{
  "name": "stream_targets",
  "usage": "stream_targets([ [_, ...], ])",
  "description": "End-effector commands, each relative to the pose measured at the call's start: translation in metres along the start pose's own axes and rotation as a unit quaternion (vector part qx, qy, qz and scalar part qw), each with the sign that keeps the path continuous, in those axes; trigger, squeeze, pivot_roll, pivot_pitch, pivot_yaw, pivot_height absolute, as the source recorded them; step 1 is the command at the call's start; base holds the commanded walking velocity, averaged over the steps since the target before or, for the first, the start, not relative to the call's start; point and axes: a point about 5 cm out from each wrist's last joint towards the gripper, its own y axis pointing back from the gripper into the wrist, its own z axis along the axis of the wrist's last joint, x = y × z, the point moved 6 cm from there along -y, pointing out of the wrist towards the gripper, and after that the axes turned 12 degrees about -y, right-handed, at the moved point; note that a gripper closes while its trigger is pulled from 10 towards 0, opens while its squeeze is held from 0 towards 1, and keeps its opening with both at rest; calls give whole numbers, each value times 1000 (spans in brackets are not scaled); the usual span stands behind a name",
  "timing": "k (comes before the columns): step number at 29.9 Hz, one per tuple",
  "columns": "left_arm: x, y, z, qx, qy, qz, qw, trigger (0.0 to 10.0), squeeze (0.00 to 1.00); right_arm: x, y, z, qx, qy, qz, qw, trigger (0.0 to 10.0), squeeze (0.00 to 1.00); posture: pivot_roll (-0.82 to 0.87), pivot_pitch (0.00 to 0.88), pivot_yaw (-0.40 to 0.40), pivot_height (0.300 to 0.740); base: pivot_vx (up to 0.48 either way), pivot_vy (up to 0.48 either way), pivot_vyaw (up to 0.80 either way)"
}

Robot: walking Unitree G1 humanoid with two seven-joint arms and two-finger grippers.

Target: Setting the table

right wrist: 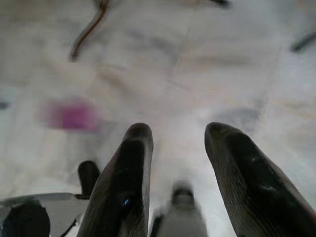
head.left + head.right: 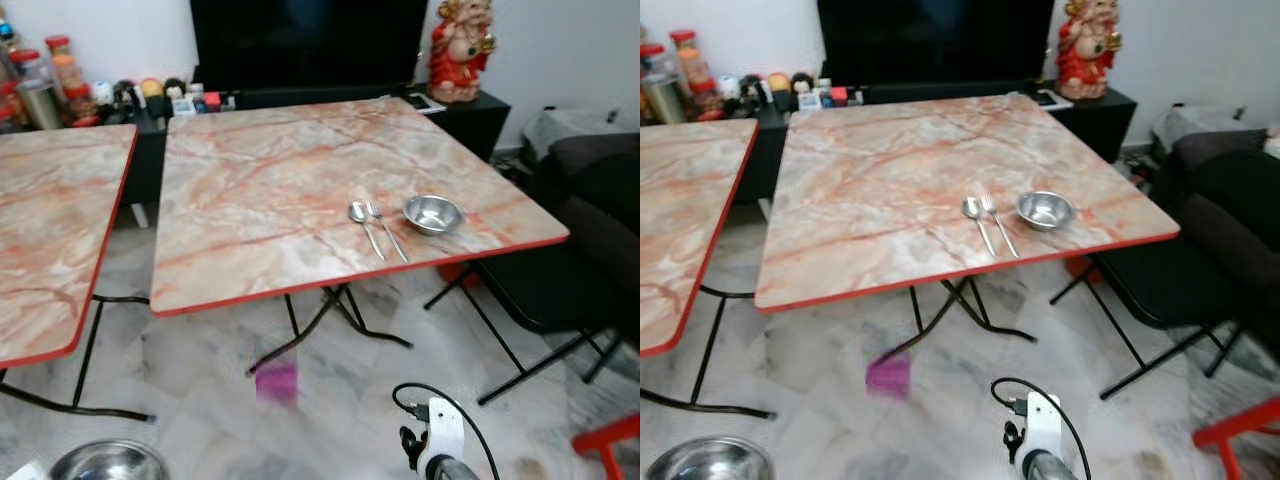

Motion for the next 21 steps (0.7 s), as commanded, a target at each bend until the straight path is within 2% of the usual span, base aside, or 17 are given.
stream_targets([
  [1, -3, 2, -18, 19, -21, -13, 1000, 10000, 0, 7, -2, 10, -13, -1, 8, 1000, 10000, 0, 76, 0, 11, 740, 0, 0, 0],
  [11, -10, 1, -16, 20, -20, -29, 999, 10000, 0, 6, -2, 11, -15, -5, 9, 1000, 10000, 0, 75, 0, 17, 740, 0, 0, 0],
  [16, -7, 1, -22, 27, -30, -28, 999, 10000, 0, 8, -2, 11, -16, -5, 10, 1000, 10000, 0, 79, 0, 16, 740, 0, 0, 0],
  [21, -14, 4, -32, 43, -42, -40, 997, 10000, 0, 7, -2, 10, -15, -6, 10, 1000, 10000, 0, 79, 0, 20, 740, 0, 0, 0],
])
